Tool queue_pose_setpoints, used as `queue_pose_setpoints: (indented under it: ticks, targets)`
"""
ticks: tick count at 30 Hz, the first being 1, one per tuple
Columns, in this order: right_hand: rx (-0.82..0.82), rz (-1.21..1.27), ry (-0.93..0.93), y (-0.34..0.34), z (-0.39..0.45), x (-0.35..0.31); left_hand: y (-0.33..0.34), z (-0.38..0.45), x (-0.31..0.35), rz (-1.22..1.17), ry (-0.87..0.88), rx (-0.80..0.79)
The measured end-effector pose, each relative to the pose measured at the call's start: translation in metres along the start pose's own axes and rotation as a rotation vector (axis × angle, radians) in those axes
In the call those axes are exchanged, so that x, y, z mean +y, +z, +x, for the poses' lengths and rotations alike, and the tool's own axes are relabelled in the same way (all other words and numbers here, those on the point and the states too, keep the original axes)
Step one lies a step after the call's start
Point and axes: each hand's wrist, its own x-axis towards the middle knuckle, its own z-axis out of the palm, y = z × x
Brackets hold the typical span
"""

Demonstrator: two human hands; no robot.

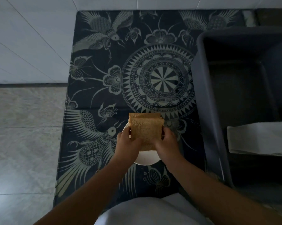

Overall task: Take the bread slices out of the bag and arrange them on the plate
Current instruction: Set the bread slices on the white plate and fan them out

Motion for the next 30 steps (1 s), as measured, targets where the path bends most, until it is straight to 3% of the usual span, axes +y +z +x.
queue_pose_setpoints:
  ticks: [13,30]
  targets:
    - [-0.018,0.07,-0.006,-0.008,-0.015,0.008,0.0,-0.015,-0.018,-0.059,0.075,-0.011]
    - [-0.008,-0.088,-0.054,-0.008,-0.019,0.022,0.004,-0.008,-0.039,0.0,0.08,-0.021]
